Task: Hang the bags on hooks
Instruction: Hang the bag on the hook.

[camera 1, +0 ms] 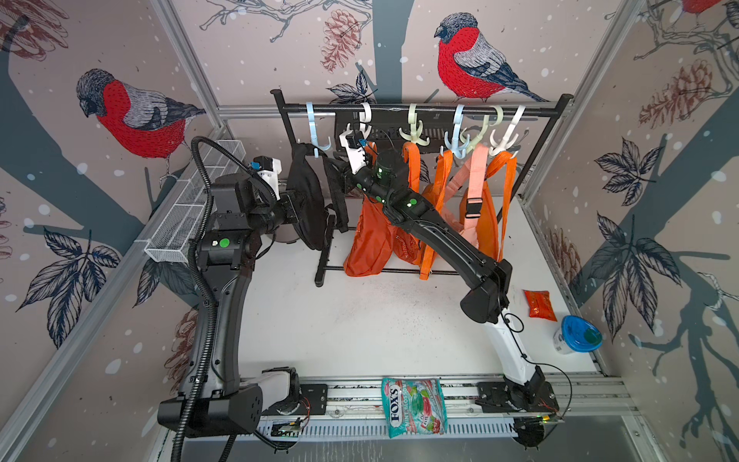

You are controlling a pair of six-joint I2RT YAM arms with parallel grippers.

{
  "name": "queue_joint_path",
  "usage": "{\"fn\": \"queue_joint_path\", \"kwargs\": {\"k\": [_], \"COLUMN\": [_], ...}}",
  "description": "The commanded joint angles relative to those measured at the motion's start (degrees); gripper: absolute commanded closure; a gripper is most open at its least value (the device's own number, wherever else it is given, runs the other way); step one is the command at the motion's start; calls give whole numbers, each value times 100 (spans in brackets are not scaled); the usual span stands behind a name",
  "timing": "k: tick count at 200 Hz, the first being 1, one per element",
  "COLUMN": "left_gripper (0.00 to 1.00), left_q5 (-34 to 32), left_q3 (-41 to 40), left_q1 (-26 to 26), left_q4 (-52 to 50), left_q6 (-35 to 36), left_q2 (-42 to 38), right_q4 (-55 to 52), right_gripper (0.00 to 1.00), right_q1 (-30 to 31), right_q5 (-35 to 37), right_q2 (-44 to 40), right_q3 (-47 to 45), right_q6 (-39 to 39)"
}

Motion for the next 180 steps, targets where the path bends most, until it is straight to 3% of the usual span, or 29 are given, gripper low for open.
{"fn": "queue_joint_path", "kwargs": {"k": [1, 46, 98, 180], "left_gripper": [100, 100, 100, 100], "left_q5": [52, 77, 247, 451], "left_q3": [-163, -1100, -1829, -3058], "left_q1": [7, 7, 14, 0], "left_q4": [341, 802, 1182, 2098], "left_q6": [-26, -259, -418, -682], "left_q2": [-147, -556, -715, -759], "right_q4": [146, 226, 271, 952], "right_gripper": [51, 28, 21, 7], "right_q1": [43, 183, 327, 470], "right_q5": [14, 263, 486, 811], "right_q2": [-200, -855, -1715, -3668], "right_q3": [-94, -842, -1849, -4543], "right_q6": [0, -161, -338, -374]}}
